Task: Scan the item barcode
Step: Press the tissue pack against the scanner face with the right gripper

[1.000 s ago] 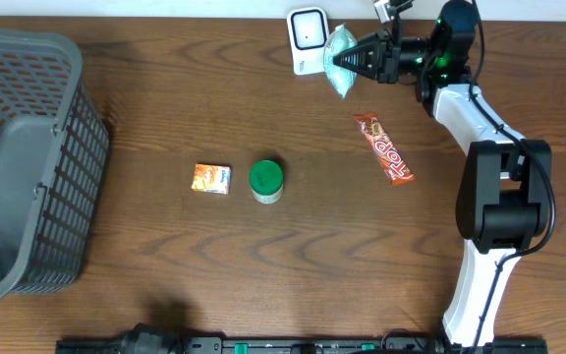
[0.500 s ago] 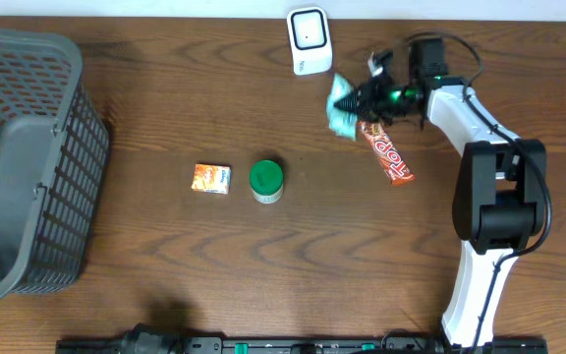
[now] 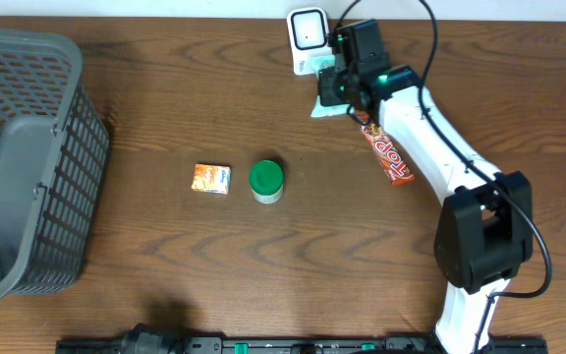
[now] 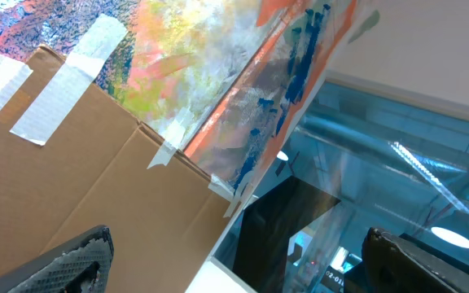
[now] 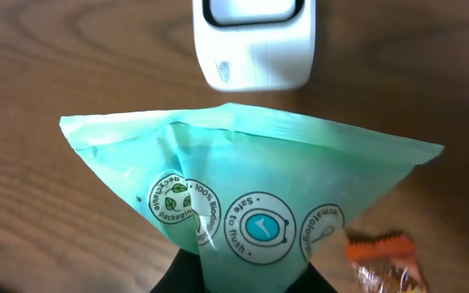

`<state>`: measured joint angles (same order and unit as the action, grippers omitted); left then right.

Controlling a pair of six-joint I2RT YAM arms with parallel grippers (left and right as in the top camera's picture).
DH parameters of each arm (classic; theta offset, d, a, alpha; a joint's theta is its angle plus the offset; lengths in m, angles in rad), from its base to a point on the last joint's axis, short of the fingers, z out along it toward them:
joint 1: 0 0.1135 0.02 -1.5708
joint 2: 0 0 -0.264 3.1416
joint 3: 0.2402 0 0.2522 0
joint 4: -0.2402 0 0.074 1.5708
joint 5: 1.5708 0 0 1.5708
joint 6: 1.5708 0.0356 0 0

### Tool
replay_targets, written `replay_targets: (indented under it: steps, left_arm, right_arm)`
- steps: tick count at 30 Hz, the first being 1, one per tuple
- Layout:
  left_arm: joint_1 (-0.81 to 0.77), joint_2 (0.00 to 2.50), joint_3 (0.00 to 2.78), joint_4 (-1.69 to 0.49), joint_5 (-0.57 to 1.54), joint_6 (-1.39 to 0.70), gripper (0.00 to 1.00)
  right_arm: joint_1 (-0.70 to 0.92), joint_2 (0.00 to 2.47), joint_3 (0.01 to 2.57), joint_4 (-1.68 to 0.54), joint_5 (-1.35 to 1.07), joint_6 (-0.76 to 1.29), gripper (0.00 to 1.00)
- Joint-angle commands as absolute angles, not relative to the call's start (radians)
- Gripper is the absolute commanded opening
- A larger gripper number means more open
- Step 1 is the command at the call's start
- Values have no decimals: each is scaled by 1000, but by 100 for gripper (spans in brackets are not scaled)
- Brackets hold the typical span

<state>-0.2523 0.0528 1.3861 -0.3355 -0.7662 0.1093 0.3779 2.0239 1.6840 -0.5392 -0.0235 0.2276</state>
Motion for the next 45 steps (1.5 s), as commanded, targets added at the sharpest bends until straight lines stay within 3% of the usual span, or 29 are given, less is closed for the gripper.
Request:
replay_targets:
  steps: [1,22,45]
  left_arm:
    - [-252,45,1385,-331,-772,127,98]
    - [-252,45,1385,-331,-772,127,98]
    - [-252,45,1385,-331,-772,127,98]
  right_arm:
    - [386,2019,1740,-502,85,186,7]
    - [377,2498,2416,-617,70,176,10]
    - [345,2571,2431,-645,47,186,10]
